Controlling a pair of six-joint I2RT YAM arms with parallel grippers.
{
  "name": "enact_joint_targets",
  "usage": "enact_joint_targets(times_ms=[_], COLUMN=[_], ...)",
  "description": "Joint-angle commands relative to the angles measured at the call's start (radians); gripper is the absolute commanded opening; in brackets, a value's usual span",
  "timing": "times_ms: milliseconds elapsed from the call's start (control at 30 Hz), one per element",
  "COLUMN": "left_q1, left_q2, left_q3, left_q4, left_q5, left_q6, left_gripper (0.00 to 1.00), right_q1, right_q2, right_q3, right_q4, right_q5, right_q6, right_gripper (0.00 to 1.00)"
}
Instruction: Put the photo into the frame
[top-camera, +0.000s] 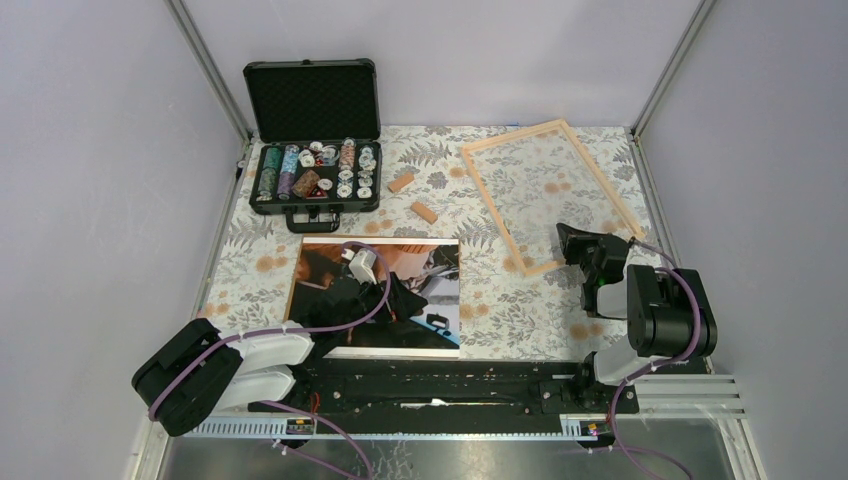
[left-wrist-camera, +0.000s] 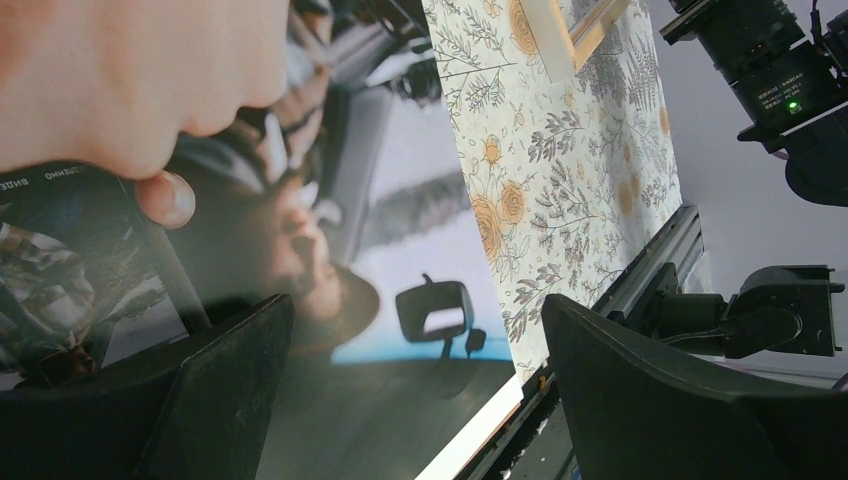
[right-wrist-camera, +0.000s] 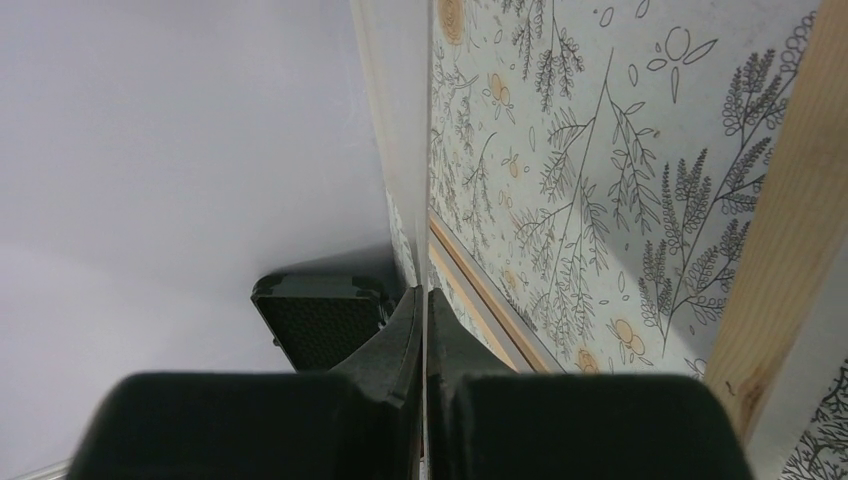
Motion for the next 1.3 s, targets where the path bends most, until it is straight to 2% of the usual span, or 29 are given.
enact_joint_targets(times_ms=[0, 767, 1267], left_q1=[0.005, 0.008, 0.010], left_q2=[-0.004, -0.004, -0.003], left_q3=[0.006, 0.003, 0.003], left_q4=[0.065, 0.070, 0.071], left_q5=[0.014, 0.016, 0.018], left_q6=[-0.008, -0.009, -0.008], left_gripper=[0.99, 0.99, 0.99], right_q1=[0.013, 0.013, 0.020], right_q2=[-0.033, -0.044, 0.024], right_q3=[-0.013, -0.020, -0.031], right_q4=[0.027, 0.000, 0.092], right_q5=[0.029, 0.048, 0.012], right_q6=[-0.005, -0.017, 0.054], right_gripper=[0.00, 0.00, 0.00])
